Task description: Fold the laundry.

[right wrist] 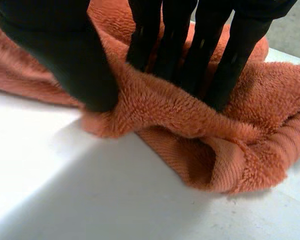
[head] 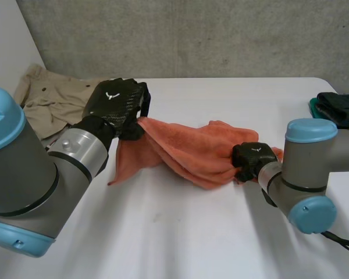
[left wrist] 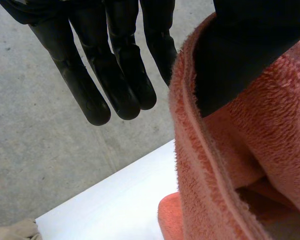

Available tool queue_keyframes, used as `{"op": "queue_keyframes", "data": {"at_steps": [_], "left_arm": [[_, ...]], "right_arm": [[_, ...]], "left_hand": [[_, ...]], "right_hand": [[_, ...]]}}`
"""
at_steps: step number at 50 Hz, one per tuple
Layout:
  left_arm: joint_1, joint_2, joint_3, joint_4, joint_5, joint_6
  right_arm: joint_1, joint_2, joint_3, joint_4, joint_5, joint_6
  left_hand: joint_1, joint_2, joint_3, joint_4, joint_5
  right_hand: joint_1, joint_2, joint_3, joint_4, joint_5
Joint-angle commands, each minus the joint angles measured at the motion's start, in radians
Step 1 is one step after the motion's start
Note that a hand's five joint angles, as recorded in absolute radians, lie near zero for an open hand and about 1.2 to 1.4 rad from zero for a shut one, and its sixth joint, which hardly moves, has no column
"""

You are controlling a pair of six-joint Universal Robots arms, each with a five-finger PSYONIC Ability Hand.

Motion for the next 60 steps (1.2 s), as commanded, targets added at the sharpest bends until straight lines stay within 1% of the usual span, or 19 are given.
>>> {"op": "queue_keyframes", "data": {"at_steps": [1,6,7,10,11,16,22,26,30,31,34,37,38,41,42,46,48,53,60], "left_arm": [[0.035,0.016,0.015,0.002,-0.001,0.003],[0.083,0.115,0.042,-0.009,0.002,0.001],[0.101,0.145,0.053,-0.010,0.003,0.001],[0.115,0.194,0.064,-0.019,0.003,0.001],[0.117,0.232,0.068,-0.031,0.005,0.001],[0.128,0.334,0.070,-0.079,0.044,0.003],[0.128,0.339,0.038,-0.151,0.129,0.009],[0.128,0.230,-0.002,-0.156,0.132,0.069],[0.128,0.052,0.033,-0.139,0.130,0.208],[0.128,-0.029,0.088,-0.104,0.120,0.269],[0.125,-0.114,0.183,-0.030,0.091,0.330],[0.112,-0.181,0.338,0.105,0.058,0.373],[0.112,-0.183,0.393,0.179,0.060,0.368],[0.120,-0.181,0.456,0.304,0.055,0.344],[0.124,-0.174,0.475,0.383,0.049,0.316],[0.132,-0.117,0.472,0.519,0.031,0.253],[0.135,-0.093,0.458,0.522,0.022,0.247],[0.160,-0.039,0.363,0.438,0.017,0.239],[0.174,0.021,0.089,0.340,0.028,0.241]], "right_arm": [[-0.010,-0.051,-0.024,0.007,0.094,-0.011],[-0.016,-0.273,-0.018,0.071,0.095,-0.093],[-0.019,-0.351,-0.028,0.121,0.089,-0.153],[-0.041,-0.454,-0.059,0.203,0.072,-0.260],[-0.058,-0.511,-0.100,0.253,0.066,-0.337],[-0.076,-0.611,-0.255,0.436,0.061,-0.515],[-0.093,-0.549,-0.416,0.648,0.035,-0.584],[-0.101,-0.446,-0.433,0.651,0.026,-0.584],[-0.101,-0.319,-0.468,0.622,0.035,-0.581],[-0.101,-0.285,-0.488,0.607,0.038,-0.581],[-0.090,-0.176,-0.603,0.527,0.060,-0.578],[-0.087,-0.122,-0.717,0.446,0.091,-0.578],[-0.087,-0.105,-0.789,0.379,0.109,-0.577],[-0.087,-0.113,-0.860,0.262,0.117,-0.569],[-0.085,-0.125,-0.870,0.175,0.115,-0.564],[-0.085,-0.186,-0.828,0.001,0.097,-0.552],[-0.090,-0.220,-0.802,-0.013,0.065,-0.552],[-0.099,-0.301,-0.716,0.092,-0.107,-0.547],[-0.166,-0.289,-0.680,0.443,-0.207,-0.555]], "left_hand": [[0.230,0.200,0.207,0.196,0.250],[0.230,0.200,0.207,0.196,0.250],[0.230,0.200,0.207,0.196,0.250],[0.230,0.200,0.207,0.196,0.250],[0.230,0.200,0.207,0.196,0.250],[0.230,0.200,0.207,0.196,0.250],[0.230,0.200,0.207,0.196,0.250],[0.230,0.200,0.207,0.196,0.250],[0.230,0.200,0.207,0.196,0.250],[0.230,0.200,0.207,0.196,0.250],[0.230,0.200,0.207,0.196,0.250],[0.230,0.200,0.207,0.196,0.250],[0.230,0.200,0.207,0.196,0.250],[0.230,0.200,0.207,0.196,0.250],[0.230,0.200,0.207,0.196,0.250],[0.230,0.200,0.207,0.196,0.250],[0.230,0.200,0.207,0.196,0.250],[0.230,0.200,0.207,0.196,0.250],[0.230,0.200,0.207,0.196,0.250]], "right_hand": [[0.338,0.262,0.271,0.252,0.266],[0.338,0.262,0.271,0.252,0.266],[0.338,0.262,0.271,0.252,0.266],[0.338,0.262,0.271,0.252,0.266],[0.338,0.262,0.271,0.252,0.266],[0.338,0.262,0.271,0.252,0.266],[0.338,0.262,0.271,0.252,0.266],[0.338,0.262,0.271,0.252,0.266],[0.338,0.262,0.271,0.252,0.266],[0.338,0.262,0.271,0.252,0.266],[0.338,0.262,0.271,0.252,0.266],[0.338,0.262,0.271,0.252,0.266],[0.338,0.262,0.271,0.252,0.266],[0.338,0.262,0.271,0.252,0.266],[0.338,0.262,0.271,0.252,0.266],[0.338,0.262,0.271,0.252,0.266],[0.338,0.262,0.271,0.252,0.266],[0.338,0.262,0.271,0.252,0.266],[0.338,0.262,0.271,0.252,0.266]]}}
